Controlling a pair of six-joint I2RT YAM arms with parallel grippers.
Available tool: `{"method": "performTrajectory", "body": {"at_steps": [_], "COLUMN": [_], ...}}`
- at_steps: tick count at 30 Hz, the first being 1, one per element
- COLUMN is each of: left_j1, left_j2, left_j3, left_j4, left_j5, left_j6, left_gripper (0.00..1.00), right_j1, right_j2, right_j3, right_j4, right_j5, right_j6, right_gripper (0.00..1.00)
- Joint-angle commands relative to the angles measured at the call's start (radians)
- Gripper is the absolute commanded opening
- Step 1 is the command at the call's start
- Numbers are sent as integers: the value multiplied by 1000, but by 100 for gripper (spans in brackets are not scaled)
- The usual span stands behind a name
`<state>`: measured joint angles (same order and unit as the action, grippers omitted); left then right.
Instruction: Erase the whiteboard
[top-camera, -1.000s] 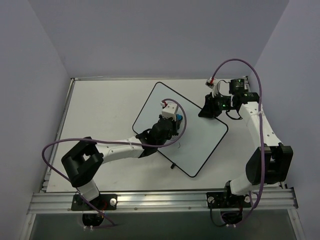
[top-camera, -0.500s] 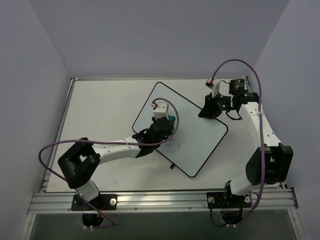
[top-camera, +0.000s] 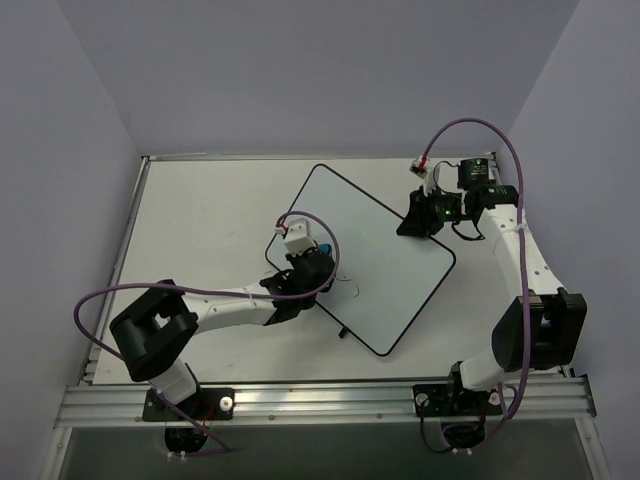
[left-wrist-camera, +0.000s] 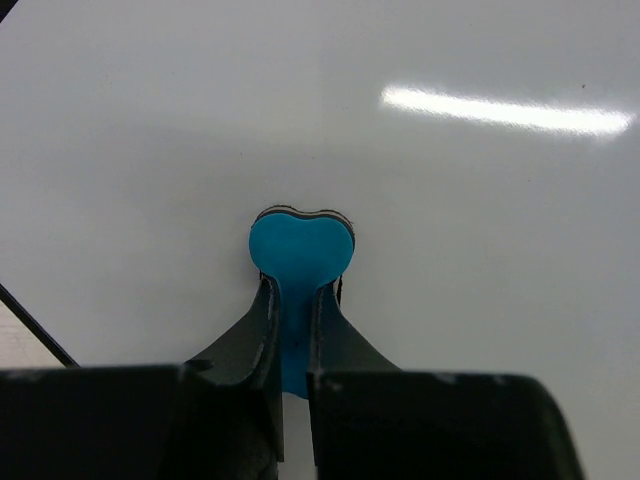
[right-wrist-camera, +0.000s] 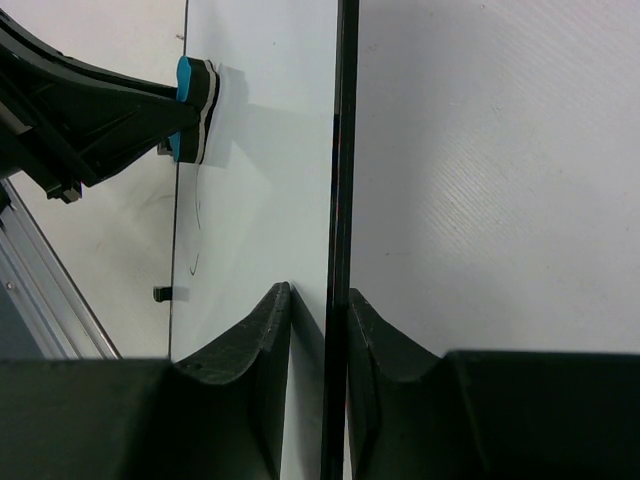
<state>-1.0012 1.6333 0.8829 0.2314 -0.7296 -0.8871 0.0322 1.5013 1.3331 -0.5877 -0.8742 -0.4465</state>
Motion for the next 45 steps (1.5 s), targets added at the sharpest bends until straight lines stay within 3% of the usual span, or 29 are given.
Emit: {"method": "performTrajectory", "body": {"at_steps": [1, 13, 27, 35, 45], "left_j1": [-25, -97, -298, -313, -341], "left_j2": [99, 135, 206, 235, 261], "left_j3": [-64, -93, 31, 45, 76], "left_j4": [-230, -248, -43, 140, 183], "left_j5": [42, 51, 61, 191, 260], "left_j6": [-122, -201, -13, 163, 253], "left_gripper": [2, 2, 2, 2, 2], "right_j1": [40, 46, 52, 54, 55], "right_j2": [-65, -64, -70, -75, -67], "right_j3": [21, 23, 21, 15, 15], "right_j4": [3, 2, 0, 2, 2], "right_j5": [-2, 3, 7, 12, 14], "right_j6": [-83, -86, -86, -84, -84], "right_gripper": [0, 0, 0, 0, 0]}}
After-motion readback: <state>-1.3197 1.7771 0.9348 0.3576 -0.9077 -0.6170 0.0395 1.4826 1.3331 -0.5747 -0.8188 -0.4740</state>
